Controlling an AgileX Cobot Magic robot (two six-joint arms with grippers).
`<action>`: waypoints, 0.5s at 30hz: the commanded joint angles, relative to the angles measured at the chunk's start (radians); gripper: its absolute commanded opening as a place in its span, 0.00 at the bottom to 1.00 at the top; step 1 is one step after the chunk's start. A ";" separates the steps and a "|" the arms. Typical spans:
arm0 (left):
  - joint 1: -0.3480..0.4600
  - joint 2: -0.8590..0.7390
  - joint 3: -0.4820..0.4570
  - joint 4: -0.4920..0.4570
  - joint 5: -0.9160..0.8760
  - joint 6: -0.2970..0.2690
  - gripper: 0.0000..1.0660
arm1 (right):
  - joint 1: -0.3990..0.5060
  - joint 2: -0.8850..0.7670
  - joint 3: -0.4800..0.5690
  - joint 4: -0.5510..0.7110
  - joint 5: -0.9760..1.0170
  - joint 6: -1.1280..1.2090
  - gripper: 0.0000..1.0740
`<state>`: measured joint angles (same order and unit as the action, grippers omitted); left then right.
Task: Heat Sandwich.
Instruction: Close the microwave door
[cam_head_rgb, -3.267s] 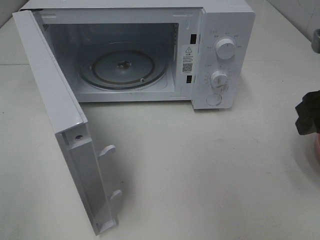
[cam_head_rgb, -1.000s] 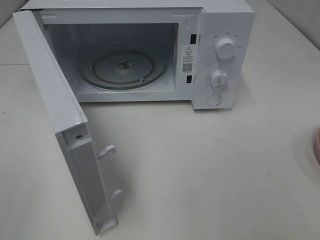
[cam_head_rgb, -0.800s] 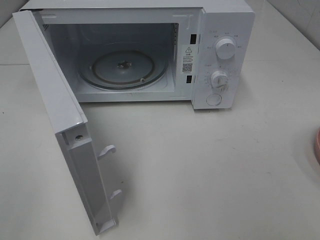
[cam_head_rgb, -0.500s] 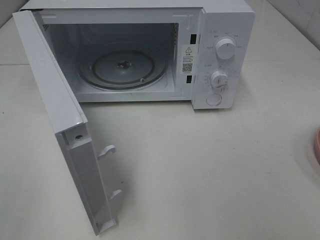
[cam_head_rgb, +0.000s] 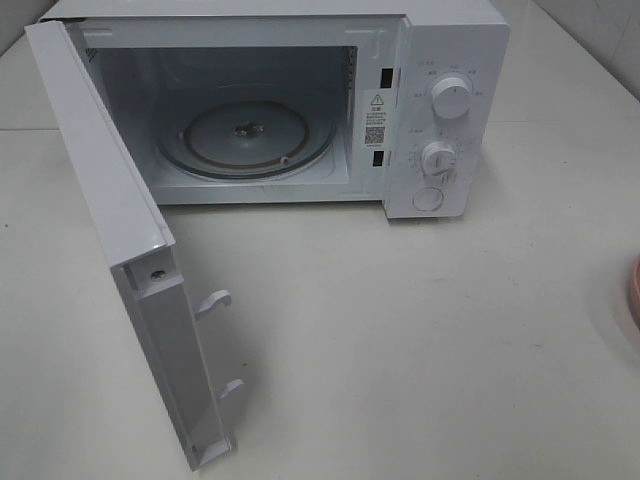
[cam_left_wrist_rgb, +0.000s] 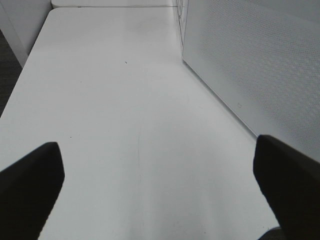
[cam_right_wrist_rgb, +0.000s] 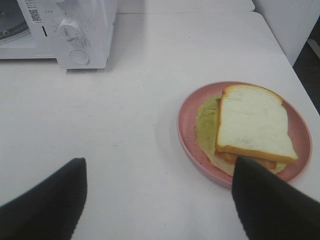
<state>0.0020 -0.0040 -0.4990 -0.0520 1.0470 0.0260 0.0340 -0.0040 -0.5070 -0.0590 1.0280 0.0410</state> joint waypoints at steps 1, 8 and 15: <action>-0.004 -0.028 0.006 -0.001 -0.010 0.002 0.92 | -0.007 -0.028 0.001 0.005 -0.001 -0.005 0.71; -0.004 -0.028 0.006 -0.002 -0.010 0.002 0.92 | -0.007 -0.028 0.001 0.005 -0.001 -0.005 0.71; -0.004 -0.028 0.006 -0.002 -0.010 0.002 0.92 | -0.007 -0.028 0.001 0.005 -0.001 -0.005 0.71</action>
<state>0.0020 -0.0040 -0.4990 -0.0520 1.0470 0.0260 0.0340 -0.0040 -0.5070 -0.0590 1.0280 0.0410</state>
